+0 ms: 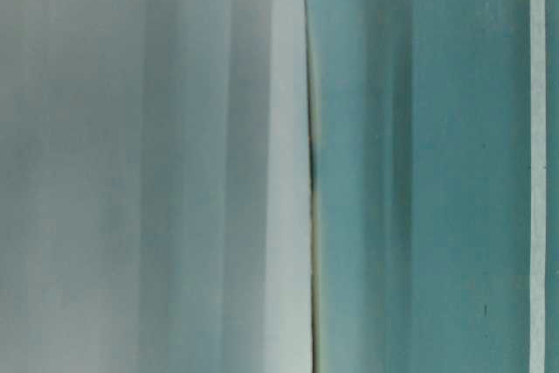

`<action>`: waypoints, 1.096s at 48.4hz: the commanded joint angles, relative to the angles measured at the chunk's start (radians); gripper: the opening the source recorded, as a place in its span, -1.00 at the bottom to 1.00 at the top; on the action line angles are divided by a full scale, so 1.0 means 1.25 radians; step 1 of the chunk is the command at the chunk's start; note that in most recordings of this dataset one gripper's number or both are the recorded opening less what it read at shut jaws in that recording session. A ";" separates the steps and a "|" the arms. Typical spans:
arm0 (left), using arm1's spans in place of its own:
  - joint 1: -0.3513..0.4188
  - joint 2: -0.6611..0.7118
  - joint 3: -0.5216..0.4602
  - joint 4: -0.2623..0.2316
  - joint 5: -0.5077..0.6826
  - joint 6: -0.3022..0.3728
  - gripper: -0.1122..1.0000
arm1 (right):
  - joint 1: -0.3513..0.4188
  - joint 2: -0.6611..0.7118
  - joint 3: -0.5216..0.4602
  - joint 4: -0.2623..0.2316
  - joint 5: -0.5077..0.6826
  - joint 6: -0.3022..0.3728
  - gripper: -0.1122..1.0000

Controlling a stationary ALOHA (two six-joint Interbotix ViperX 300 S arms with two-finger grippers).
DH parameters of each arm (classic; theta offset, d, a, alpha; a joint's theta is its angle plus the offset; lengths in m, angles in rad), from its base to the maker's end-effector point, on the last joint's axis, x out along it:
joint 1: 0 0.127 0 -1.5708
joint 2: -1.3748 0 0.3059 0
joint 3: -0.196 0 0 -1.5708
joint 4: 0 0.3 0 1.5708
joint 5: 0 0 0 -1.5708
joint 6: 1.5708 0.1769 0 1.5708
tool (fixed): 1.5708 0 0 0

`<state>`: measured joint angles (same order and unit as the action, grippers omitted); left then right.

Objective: Lift a wooden board with both hands.
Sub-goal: 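Hold the board raised level between both grippers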

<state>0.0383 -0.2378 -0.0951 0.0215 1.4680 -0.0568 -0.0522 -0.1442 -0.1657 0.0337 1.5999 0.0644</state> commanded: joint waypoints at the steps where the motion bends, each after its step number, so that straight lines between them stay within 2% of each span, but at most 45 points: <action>1: 0.002 -0.009 -0.027 0.000 -0.005 -0.005 -0.48 | 0.000 -0.001 -0.020 -0.002 -0.006 0.006 -0.40; 38: 0.004 -0.007 -0.028 0.001 -0.004 -0.005 -0.48 | -0.002 0.002 -0.029 -0.021 -0.005 0.006 -0.41; 47: 0.004 -0.006 -0.023 0.001 -0.004 -0.005 -0.48 | -0.005 0.002 -0.007 -0.023 -0.006 0.002 -0.41; 53: 0.006 -0.007 -0.004 0.001 -0.011 -0.006 -0.48 | -0.005 0.005 0.034 -0.023 -0.012 0.001 -0.40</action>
<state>0.0445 -0.2378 -0.0966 0.0230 1.4711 -0.0583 -0.0568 -0.1411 -0.1411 0.0092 1.5984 0.0644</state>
